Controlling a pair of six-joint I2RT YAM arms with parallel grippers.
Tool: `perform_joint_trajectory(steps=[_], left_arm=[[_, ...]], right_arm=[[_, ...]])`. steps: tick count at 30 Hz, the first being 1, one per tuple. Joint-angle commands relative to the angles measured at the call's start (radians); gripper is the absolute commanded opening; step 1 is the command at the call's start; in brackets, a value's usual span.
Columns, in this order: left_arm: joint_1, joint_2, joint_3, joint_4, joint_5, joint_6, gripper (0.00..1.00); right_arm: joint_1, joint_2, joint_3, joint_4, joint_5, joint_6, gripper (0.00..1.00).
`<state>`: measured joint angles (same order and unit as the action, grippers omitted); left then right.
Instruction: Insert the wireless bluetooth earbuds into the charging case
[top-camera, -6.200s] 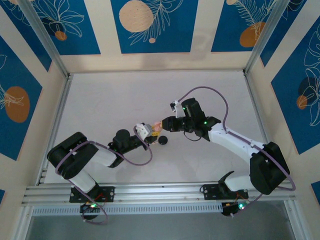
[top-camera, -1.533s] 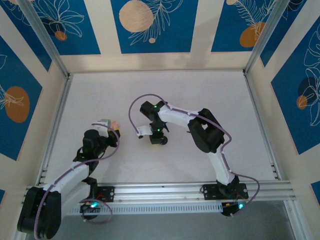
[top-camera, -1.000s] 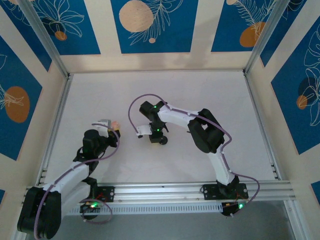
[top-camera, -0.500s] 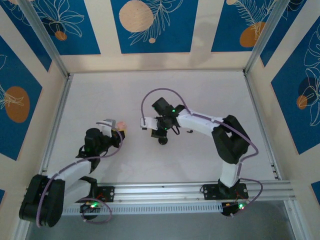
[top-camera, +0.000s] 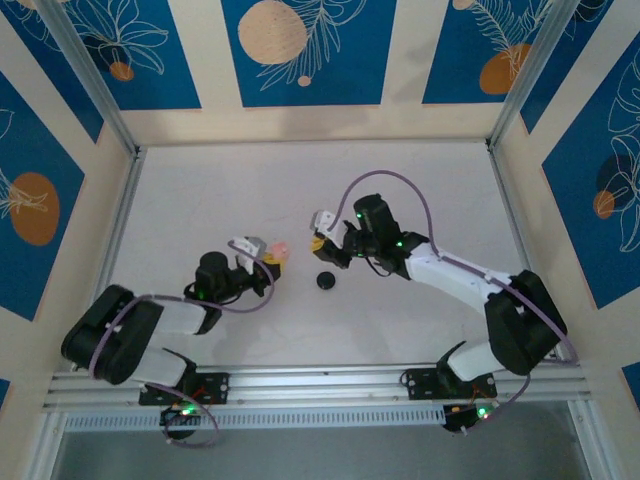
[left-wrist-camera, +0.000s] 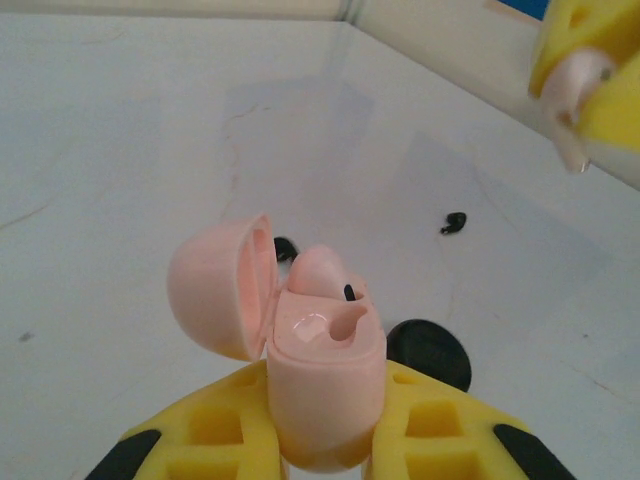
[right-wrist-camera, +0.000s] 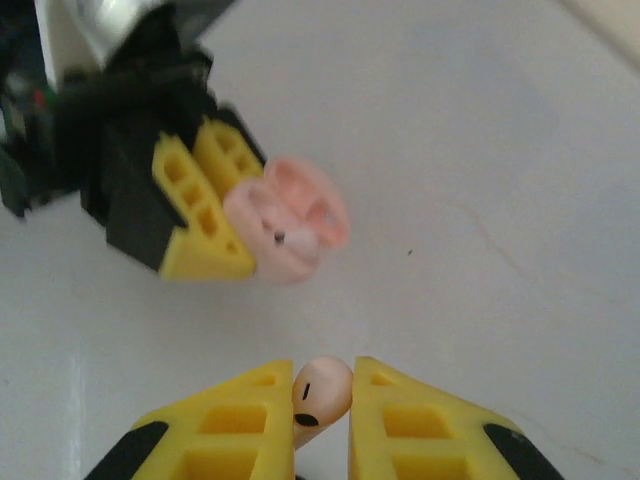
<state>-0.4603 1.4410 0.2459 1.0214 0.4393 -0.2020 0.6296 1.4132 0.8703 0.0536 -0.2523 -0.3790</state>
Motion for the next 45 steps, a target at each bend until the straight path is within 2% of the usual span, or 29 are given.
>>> perform_joint_trajectory(steps=[1,6,17,45], left_arm=[[-0.046,0.076,0.051,0.208,0.040,0.026,0.10],[-0.094,0.203,0.101,0.385,0.061,-0.003,0.09],[-0.177,0.228,0.162,0.385,0.084,0.072,0.09],[-0.196,0.175,0.173,0.385,0.095,0.060,0.10]], right_arm=[[-0.016,-0.061,-0.069,0.181,-0.065,0.107,0.15],[-0.028,-0.137,-0.145,0.284,-0.085,0.161,0.15],[-0.021,-0.128,-0.165,0.342,-0.106,0.177,0.16],[-0.021,-0.089,-0.168,0.347,-0.033,0.130,0.16]])
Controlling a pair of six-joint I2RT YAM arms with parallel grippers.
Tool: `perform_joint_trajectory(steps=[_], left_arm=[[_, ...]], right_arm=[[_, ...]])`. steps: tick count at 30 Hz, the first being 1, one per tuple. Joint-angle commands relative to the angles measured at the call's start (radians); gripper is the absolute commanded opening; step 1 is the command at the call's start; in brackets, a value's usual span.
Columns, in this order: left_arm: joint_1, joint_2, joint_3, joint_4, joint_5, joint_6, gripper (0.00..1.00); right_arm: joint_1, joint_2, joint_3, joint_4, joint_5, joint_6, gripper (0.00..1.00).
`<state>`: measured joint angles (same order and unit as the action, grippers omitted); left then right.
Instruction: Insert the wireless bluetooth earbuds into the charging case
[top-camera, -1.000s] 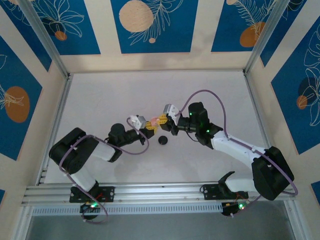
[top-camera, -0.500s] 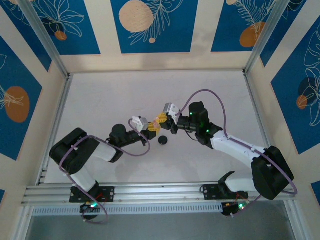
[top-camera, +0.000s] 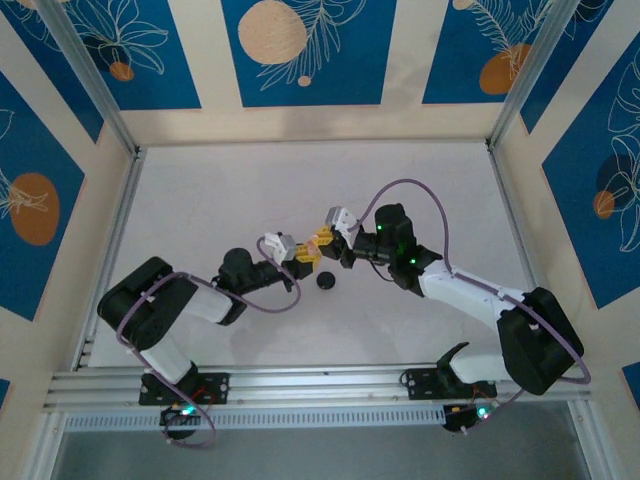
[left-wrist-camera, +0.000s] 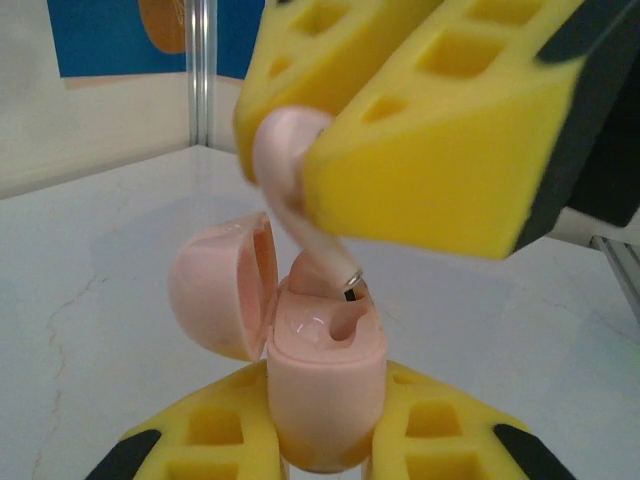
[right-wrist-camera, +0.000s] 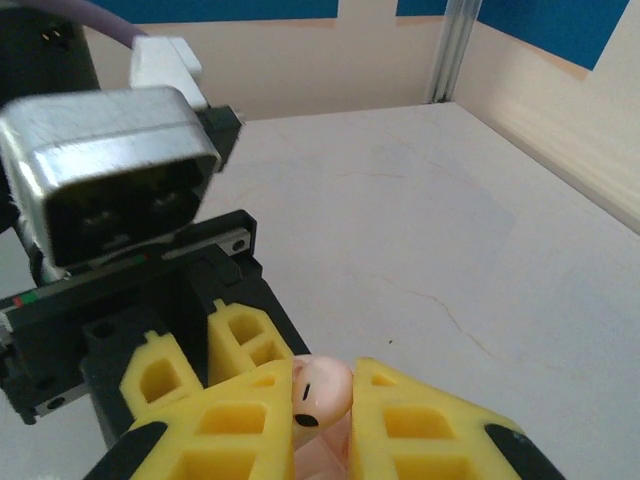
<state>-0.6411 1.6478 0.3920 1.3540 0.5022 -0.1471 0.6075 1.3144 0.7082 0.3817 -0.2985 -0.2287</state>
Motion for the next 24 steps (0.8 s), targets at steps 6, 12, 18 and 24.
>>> perform_joint_trajectory(steps=[6,12,18,24], left_arm=[[-0.016,-0.045,0.027,0.053,0.029,-0.003,0.10],[-0.015,-0.059,0.023,0.053,-0.004,-0.003,0.10],[-0.016,-0.062,0.024,0.052,-0.018,-0.002,0.10],[-0.016,-0.067,0.022,0.052,-0.017,0.001,0.10]], right_arm=[[0.004,0.025,-0.007,0.020,0.019,-0.026,0.16],[0.005,0.012,-0.015,-0.011,0.008,-0.042,0.16],[0.006,-0.018,-0.029,-0.054,-0.008,-0.065,0.16],[0.005,-0.024,-0.025,-0.087,-0.028,-0.078,0.16]])
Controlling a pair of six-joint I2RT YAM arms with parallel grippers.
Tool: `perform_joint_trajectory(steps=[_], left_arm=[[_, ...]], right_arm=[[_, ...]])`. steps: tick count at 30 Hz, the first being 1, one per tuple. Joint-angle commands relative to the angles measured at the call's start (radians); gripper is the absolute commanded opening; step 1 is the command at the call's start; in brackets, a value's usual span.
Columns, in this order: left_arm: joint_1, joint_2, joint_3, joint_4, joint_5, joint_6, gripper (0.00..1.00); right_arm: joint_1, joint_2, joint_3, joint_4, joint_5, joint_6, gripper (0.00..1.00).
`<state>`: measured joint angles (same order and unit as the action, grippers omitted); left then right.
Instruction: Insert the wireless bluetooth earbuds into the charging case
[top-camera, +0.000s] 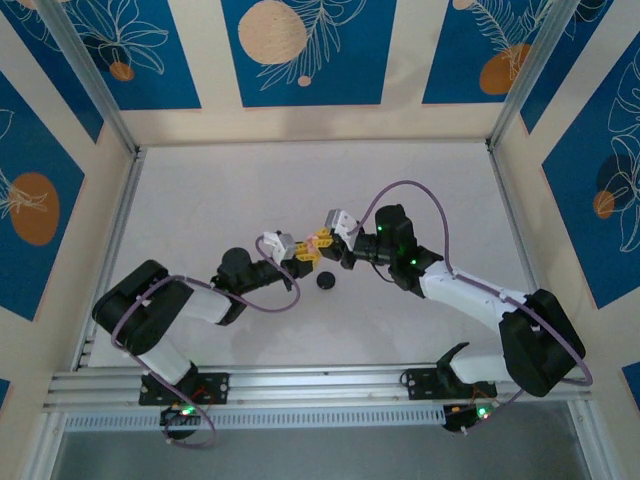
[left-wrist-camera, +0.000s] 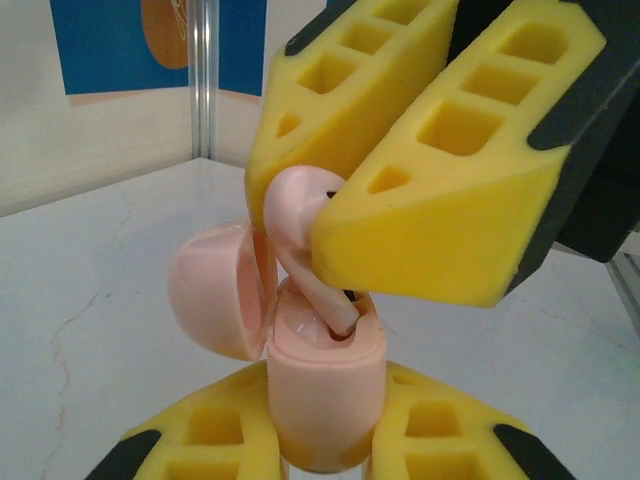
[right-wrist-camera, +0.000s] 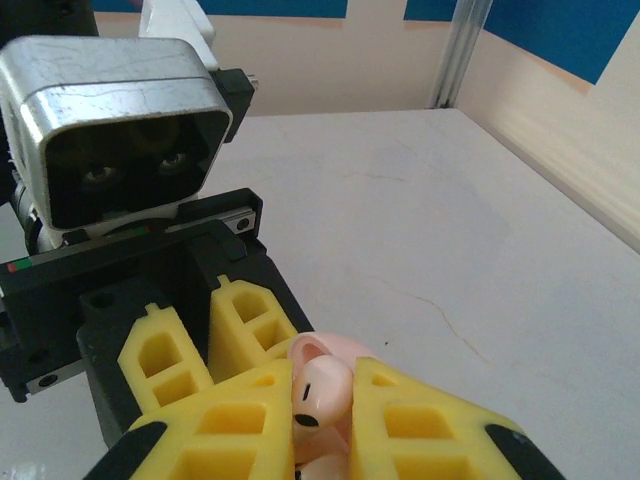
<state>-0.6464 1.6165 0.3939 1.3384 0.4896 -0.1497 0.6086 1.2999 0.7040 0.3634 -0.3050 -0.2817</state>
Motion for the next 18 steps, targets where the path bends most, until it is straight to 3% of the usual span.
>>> perform_joint_trajectory(steps=[1,18], left_arm=[[-0.011,-0.036,0.019,0.068,-0.005,0.005,0.10],[-0.010,-0.049,0.007,0.068,-0.014,0.020,0.10]], right_arm=[[0.005,-0.007,-0.018,-0.074,-0.026,-0.026,0.16],[-0.002,-0.024,0.003,-0.133,-0.067,-0.027,0.25]])
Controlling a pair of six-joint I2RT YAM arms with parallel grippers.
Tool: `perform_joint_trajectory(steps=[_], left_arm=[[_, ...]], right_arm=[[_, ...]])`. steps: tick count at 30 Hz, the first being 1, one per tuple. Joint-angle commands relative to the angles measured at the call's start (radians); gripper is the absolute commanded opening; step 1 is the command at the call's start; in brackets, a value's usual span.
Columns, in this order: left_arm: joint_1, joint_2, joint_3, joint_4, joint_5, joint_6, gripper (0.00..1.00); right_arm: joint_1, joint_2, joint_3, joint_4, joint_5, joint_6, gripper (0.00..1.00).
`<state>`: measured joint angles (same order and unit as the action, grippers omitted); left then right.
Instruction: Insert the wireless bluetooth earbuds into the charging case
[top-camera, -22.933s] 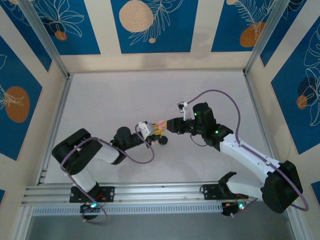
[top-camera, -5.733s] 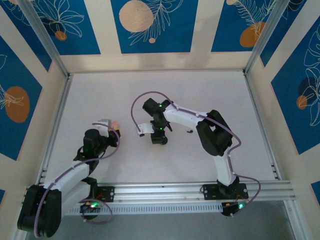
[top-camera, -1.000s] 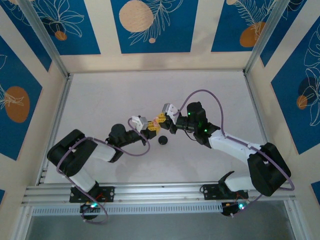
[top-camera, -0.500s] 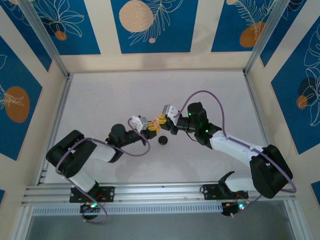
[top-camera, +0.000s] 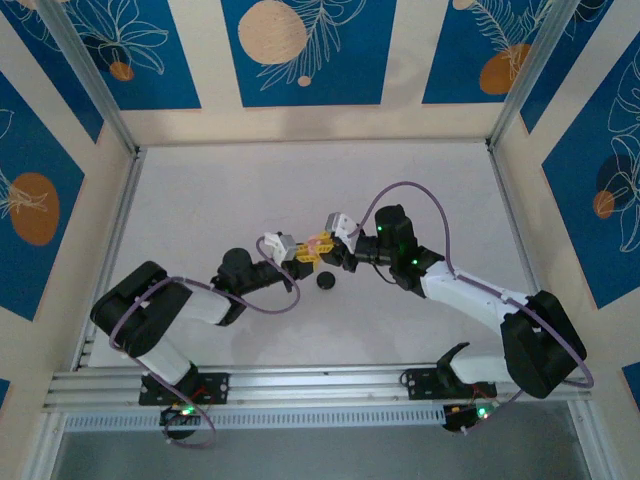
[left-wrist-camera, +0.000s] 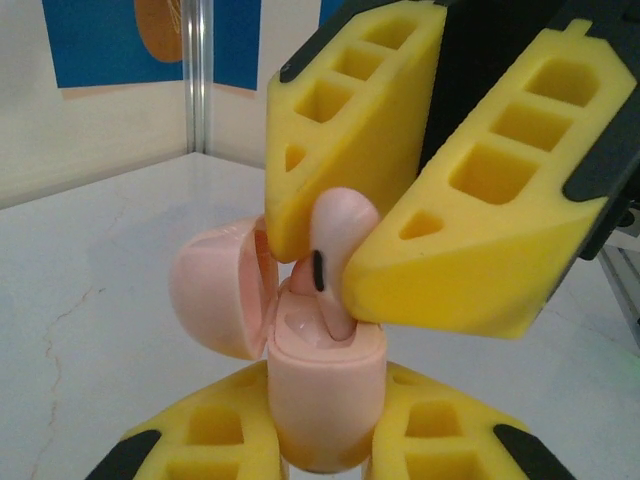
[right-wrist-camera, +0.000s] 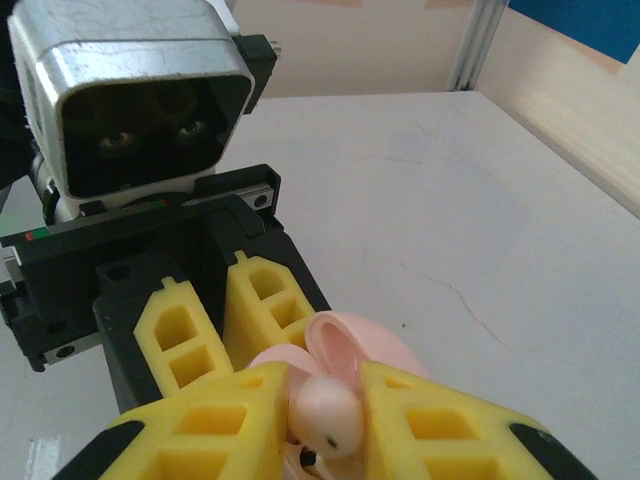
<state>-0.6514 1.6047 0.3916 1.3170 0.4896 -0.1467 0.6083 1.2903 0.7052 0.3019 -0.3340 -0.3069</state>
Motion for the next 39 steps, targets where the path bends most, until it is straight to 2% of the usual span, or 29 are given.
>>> perform_joint_trajectory(steps=[1,10,20,31,36,39], left_arm=[[-0.005,-0.038,0.008,0.090,-0.015,0.018,0.10],[-0.005,-0.037,0.009,0.090,-0.014,0.025,0.10],[-0.005,-0.029,0.007,0.088,-0.009,0.035,0.10],[-0.006,-0.023,0.002,0.080,-0.015,0.058,0.10],[-0.006,-0.025,-0.001,0.080,-0.016,0.065,0.10],[-0.005,-0.028,-0.003,0.078,-0.017,0.068,0.10]], right_arm=[[-0.001,-0.014,0.004,-0.070,-0.041,-0.002,0.26],[-0.005,-0.026,0.015,-0.060,-0.065,0.014,0.31],[-0.008,-0.064,0.028,-0.046,-0.087,0.044,0.43],[-0.014,-0.106,0.045,-0.035,-0.141,0.096,0.49],[-0.027,-0.142,0.051,-0.045,-0.131,0.186,0.50],[-0.036,-0.170,0.062,-0.085,-0.110,0.282,0.46]])
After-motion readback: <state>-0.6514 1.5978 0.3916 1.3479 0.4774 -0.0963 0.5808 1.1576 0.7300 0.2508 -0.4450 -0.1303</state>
